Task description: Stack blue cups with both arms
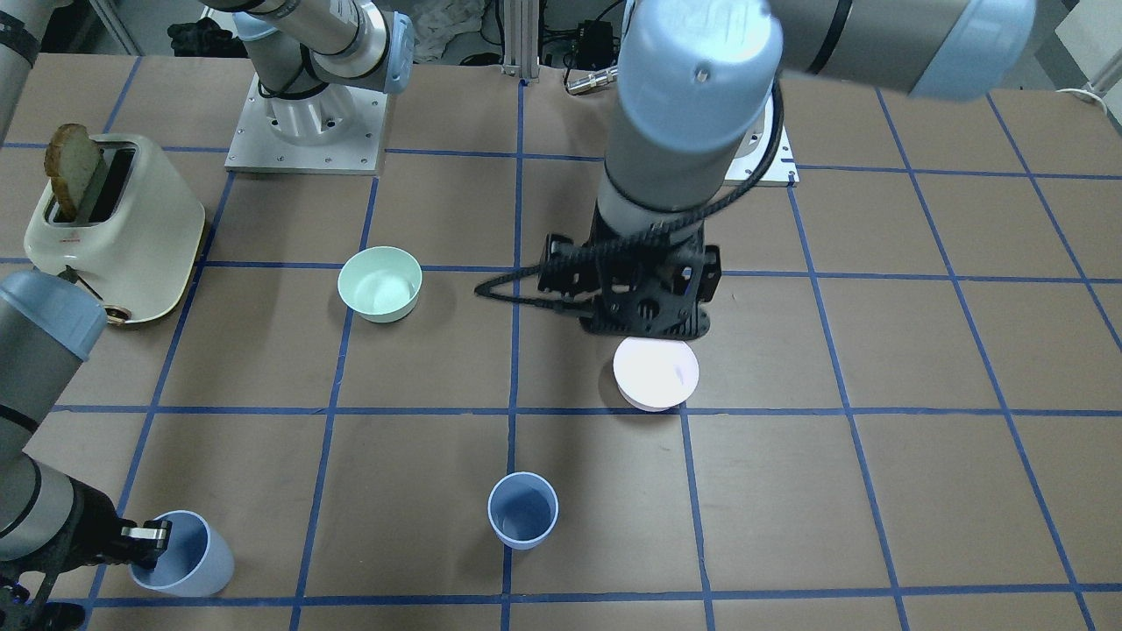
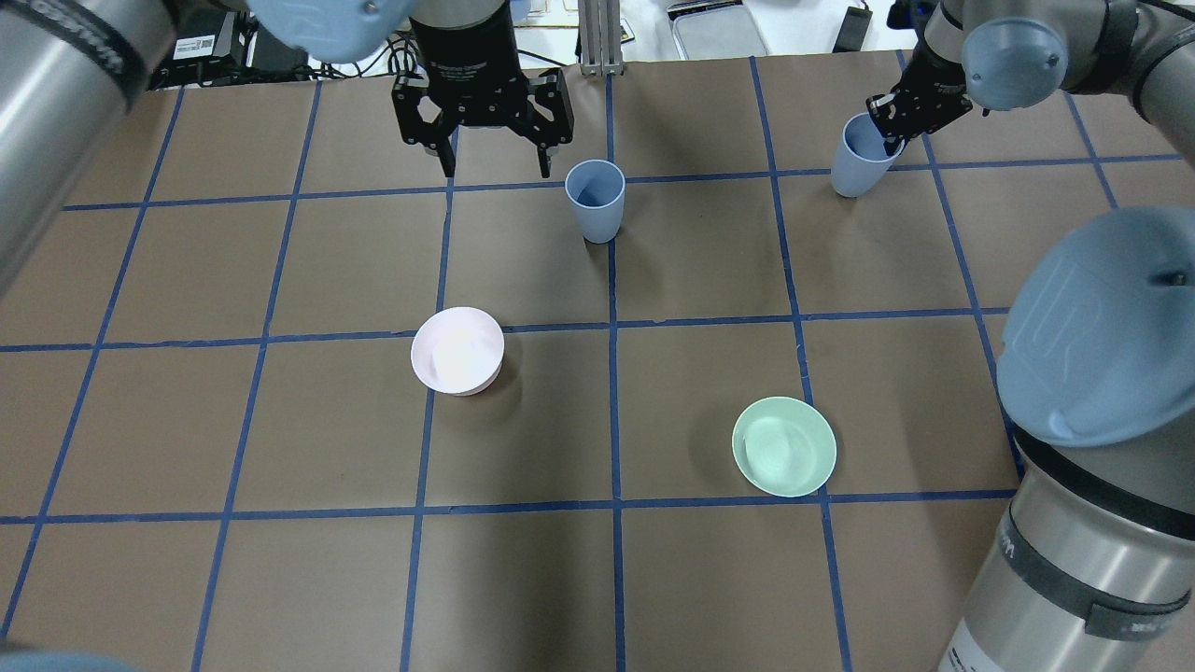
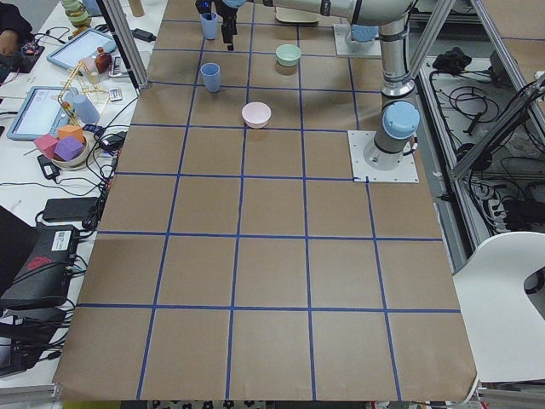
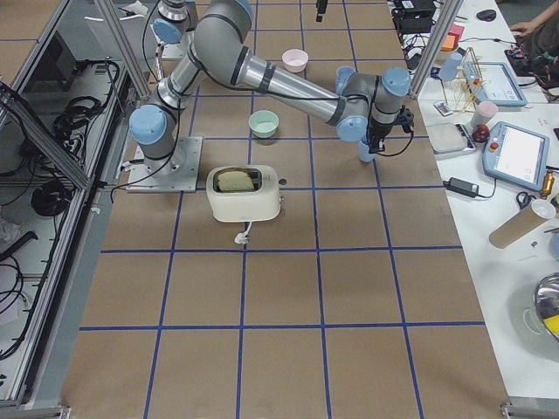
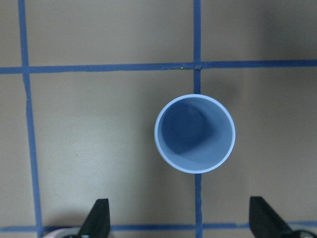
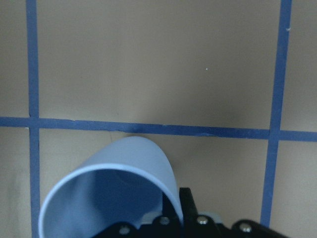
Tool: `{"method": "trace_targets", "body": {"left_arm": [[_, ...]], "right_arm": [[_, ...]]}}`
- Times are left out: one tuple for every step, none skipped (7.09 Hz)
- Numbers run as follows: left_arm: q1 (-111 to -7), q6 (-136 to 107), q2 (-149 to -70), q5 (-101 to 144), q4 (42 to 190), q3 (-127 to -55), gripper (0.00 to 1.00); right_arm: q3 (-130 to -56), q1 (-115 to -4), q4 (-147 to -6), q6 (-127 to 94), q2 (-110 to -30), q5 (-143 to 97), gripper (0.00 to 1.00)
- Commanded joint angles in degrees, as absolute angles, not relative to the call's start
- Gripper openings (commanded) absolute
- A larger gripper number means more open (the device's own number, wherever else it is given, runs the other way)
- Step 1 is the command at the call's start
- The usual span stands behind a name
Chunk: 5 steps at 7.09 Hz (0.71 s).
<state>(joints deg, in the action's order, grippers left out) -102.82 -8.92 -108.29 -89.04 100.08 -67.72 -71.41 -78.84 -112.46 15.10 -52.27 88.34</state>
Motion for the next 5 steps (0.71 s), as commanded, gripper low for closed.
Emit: {"method": "trace_targets", "body": {"left_arm": [[-101.78, -5.04, -99.53, -90.52, 103.89, -73.26, 1.00], [-100.82, -4.49, -97.06, -90.96, 96.93, -79.39, 1.00], [-100.38, -3.96, -95.99, -91.84, 87.63, -85.72, 1.00], [-99.68, -1.34, -94.15, -91.85, 84.67, -88.22, 1.00], [-97.84, -0.10, -93.09, -91.85, 84.64, -88.50, 1.00]], "right_arm": [[-71.37, -83.64, -110.32, 12.33, -55.97, 90.00, 0.00], [-71.28, -86.89, -110.30, 5.78, -57.64, 89.74, 0.00], [-71.28, -91.01, -108.82, 3.28, -59.83, 90.00, 0.00], [-71.37, -95.06, -106.37, -2.66, -62.29, 90.17, 0.00], [-71.19, -98.75, -106.09, -10.21, -63.45, 90.00, 0.00]]}}
